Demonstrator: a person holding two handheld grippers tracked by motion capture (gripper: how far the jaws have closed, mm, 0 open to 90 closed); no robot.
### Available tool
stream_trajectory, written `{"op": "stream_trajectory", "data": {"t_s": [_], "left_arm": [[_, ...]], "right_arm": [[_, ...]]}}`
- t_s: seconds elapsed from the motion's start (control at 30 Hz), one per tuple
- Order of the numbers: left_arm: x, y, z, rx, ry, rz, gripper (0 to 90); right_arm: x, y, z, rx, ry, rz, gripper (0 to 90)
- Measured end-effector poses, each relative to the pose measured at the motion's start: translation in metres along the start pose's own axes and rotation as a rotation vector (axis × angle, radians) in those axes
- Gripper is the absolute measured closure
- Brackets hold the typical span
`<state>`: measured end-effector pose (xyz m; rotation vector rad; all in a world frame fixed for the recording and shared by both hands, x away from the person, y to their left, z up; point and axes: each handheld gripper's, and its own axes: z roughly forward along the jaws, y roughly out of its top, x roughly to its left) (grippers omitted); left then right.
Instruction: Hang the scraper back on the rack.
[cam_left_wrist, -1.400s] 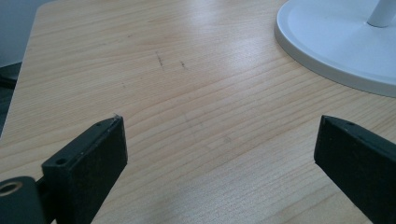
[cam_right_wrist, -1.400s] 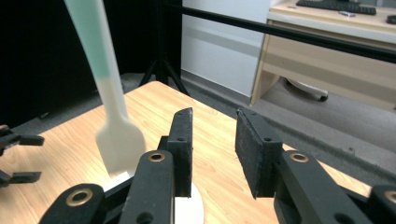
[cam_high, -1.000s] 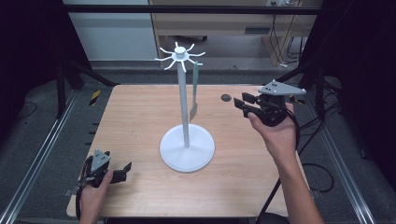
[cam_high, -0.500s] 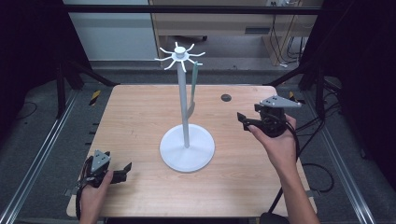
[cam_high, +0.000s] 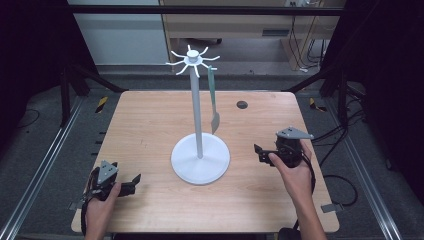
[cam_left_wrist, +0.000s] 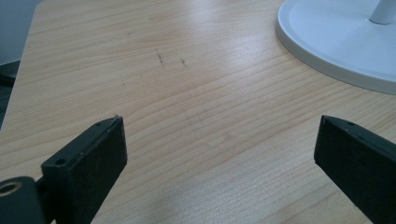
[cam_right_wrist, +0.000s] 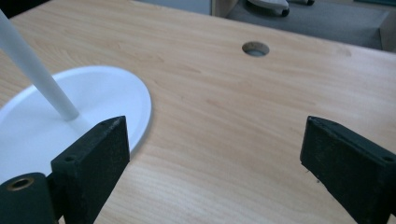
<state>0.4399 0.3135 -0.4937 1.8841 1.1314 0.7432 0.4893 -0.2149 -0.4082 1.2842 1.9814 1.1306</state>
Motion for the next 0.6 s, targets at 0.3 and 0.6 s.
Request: {"op": "stream_trajectory", "data": {"t_s": [0.3, 0.6], "left_arm": [[0.002, -0.001, 0.000, -0.001, 0.002, -0.006, 2.0], [0.000, 0.000, 0.002, -0.001, 0.002, 0.001, 1.9]], "right_arm": [[0.002, -0.046, 0.021, 0.066, -0.038, 0.046, 10.8], [-0.004, -0.069, 0.028, 0.077, -0.060, 0.093, 12.3]]}}
